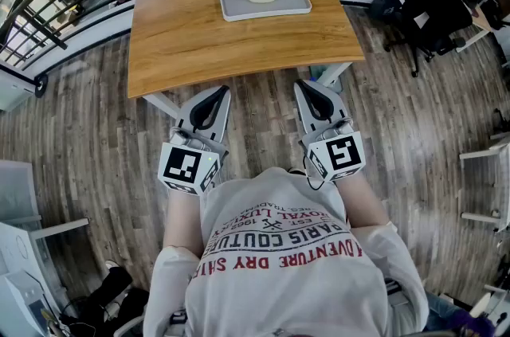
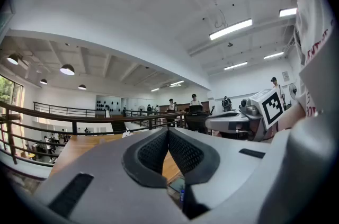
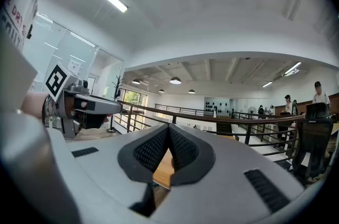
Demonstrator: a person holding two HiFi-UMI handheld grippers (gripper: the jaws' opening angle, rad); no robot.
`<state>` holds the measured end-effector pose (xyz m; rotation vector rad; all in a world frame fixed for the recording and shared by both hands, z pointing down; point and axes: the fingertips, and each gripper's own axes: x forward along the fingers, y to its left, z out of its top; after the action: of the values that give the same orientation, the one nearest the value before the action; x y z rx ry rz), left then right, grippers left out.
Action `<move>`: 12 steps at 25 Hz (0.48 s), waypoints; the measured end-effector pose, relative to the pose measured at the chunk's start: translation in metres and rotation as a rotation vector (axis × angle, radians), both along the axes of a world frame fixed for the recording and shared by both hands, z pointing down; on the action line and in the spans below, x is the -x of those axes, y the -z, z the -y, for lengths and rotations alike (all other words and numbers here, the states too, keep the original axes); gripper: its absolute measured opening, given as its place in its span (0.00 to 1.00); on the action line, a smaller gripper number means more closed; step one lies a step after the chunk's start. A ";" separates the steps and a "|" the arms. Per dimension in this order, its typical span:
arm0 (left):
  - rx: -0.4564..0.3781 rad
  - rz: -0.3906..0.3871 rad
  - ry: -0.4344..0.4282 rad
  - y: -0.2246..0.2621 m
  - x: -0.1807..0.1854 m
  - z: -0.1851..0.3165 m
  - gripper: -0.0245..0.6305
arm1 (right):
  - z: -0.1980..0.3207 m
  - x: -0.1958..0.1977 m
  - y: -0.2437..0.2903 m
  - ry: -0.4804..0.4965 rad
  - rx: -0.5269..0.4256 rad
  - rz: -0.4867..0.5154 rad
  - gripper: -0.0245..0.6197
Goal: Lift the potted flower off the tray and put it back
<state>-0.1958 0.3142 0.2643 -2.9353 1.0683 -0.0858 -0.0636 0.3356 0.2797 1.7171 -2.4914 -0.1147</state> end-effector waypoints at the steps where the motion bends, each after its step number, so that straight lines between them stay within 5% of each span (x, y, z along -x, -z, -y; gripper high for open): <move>1: 0.000 0.000 0.000 0.000 -0.001 0.001 0.06 | 0.001 0.000 -0.001 0.003 0.001 0.001 0.08; 12: 0.000 -0.010 -0.015 0.000 -0.009 0.002 0.06 | 0.001 -0.007 -0.001 -0.002 0.007 0.039 0.08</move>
<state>-0.1868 0.3117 0.2646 -2.9464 1.0472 -0.0711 -0.0569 0.3347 0.2806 1.7358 -2.5144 -0.0727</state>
